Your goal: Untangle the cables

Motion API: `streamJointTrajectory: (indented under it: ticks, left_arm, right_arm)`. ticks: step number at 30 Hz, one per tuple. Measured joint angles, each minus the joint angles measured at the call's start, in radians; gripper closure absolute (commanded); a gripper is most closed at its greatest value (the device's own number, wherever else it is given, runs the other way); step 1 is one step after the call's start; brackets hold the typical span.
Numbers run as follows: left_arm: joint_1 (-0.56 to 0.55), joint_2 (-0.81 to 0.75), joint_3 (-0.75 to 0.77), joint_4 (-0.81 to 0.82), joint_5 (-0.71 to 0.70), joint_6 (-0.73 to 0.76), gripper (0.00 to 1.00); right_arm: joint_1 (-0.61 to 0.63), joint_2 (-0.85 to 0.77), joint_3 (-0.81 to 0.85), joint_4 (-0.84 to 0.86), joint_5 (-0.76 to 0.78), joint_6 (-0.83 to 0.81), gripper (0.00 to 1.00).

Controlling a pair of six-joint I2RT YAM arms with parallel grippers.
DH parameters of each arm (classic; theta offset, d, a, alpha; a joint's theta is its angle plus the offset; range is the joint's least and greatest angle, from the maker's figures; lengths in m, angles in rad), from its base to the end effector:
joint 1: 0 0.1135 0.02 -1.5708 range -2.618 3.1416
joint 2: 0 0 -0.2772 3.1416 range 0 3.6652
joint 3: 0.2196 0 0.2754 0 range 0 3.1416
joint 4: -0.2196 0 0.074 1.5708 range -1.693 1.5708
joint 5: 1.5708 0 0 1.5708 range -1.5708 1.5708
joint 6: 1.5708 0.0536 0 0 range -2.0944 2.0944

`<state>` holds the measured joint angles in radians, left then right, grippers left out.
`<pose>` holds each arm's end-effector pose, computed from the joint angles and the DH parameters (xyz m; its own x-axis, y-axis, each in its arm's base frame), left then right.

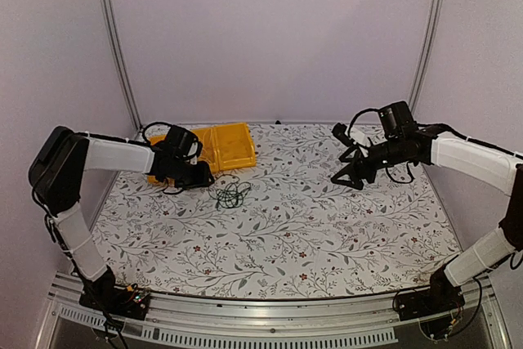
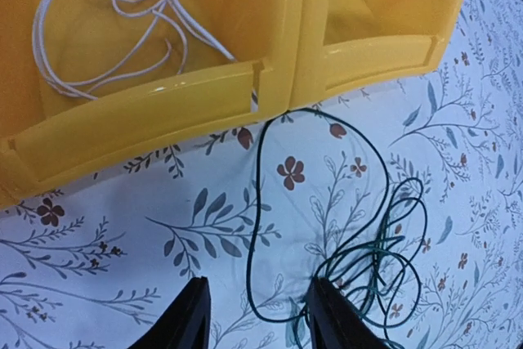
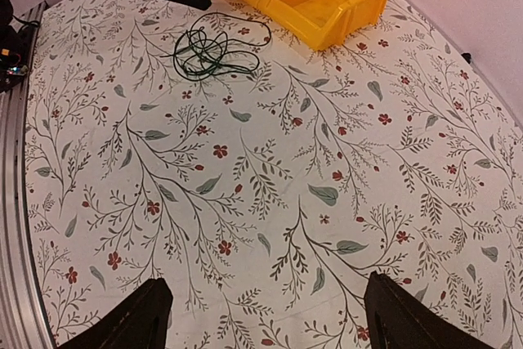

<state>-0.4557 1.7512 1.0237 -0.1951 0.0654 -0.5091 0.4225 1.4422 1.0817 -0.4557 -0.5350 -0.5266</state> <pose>0.3463 -0.1736 0.1506 -0.8564 -0.1219 -0.5018 0.0655 0.9382 -0.3398 0.2983 0.1641 0.2622 -0.2371 -0.5806 -0.7789 -0.9143 0.4044 -0.0232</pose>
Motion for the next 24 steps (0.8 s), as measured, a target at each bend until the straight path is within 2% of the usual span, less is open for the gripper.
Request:
streamJointTrajectory:
  ticks: [2, 5, 8, 16, 19, 24]
  left_arm:
    - [0.000, 0.061, 0.013, 0.022, 0.005, -0.022, 0.63]
    - [-0.002, 0.123, 0.017, 0.043, 0.010, -0.043, 0.80]
    - [-0.002, 0.146, 0.029, 0.055, 0.007, -0.057, 1.00]
    - [-0.040, 0.104, 0.090, 0.074, -0.014, -0.010, 1.00]
    - [-0.093, 0.005, 0.112, 0.073, -0.025, 0.056, 1.00]
    - [-0.207, -0.211, 0.141, 0.122, 0.000, 0.175, 1.00]
  right_arm:
    - [0.000, -0.009, -0.018, -0.001, 0.001, 0.000, 0.14]
    - [0.000, -0.021, -0.023, 0.001, 0.002, -0.001, 0.15]
    - [0.000, -0.037, -0.023, 0.001, 0.002, 0.000, 0.15]
    - [0.000, -0.088, 0.000, -0.049, 0.001, -0.018, 0.15]
    - [0.000, -0.107, 0.056, -0.078, -0.007, -0.027, 0.02]
    - [0.000, -0.110, 0.240, -0.139, -0.098, -0.019, 0.01]
